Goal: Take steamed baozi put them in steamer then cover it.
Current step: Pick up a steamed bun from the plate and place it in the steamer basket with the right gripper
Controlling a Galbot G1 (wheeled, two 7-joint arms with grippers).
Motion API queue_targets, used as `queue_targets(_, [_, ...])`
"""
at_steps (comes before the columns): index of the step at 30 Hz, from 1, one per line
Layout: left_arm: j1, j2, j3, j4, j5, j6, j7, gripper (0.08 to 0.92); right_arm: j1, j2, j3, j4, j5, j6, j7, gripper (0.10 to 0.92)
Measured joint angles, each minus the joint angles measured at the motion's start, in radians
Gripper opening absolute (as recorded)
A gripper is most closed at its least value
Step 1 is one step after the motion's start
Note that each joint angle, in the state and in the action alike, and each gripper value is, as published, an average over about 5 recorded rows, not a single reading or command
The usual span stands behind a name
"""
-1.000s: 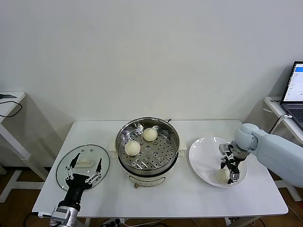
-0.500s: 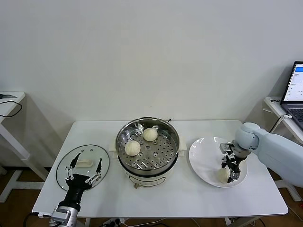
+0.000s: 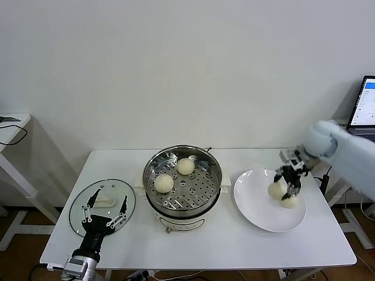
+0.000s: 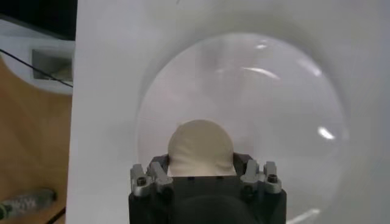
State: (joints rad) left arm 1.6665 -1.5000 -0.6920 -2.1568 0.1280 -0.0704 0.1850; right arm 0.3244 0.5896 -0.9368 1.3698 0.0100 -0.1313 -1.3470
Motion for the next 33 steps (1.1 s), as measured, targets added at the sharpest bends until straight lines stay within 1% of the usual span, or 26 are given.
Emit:
queue_targets(7, [0.008, 0.006, -0.004, -0.015, 0.000, 0.003, -0.001, 0.823, 0.189, 0.049, -0.073, 0.055, 0.039, 0.136, -0.015, 0.687])
queue_targets(14, [0.009, 0.012, -0.010, -0.024, -0.003, 0.007, 0.002, 0.823, 0.320, 0.138, -0.153, 0.094, 0.040, 0.303, 0.018, 0.687])
queue_targets(24, [0.003, 0.013, -0.019, -0.015, -0.011, 0.005, 0.008, 0.823, 0.402, 0.307, -0.254, 0.128, -0.048, 0.505, 0.096, 0.687])
queue_targets(33, [-0.005, 0.014, -0.026, -0.008, -0.021, 0.005, 0.010, 0.823, 0.398, 0.438, -0.305, 0.131, -0.124, 0.620, 0.153, 0.687])
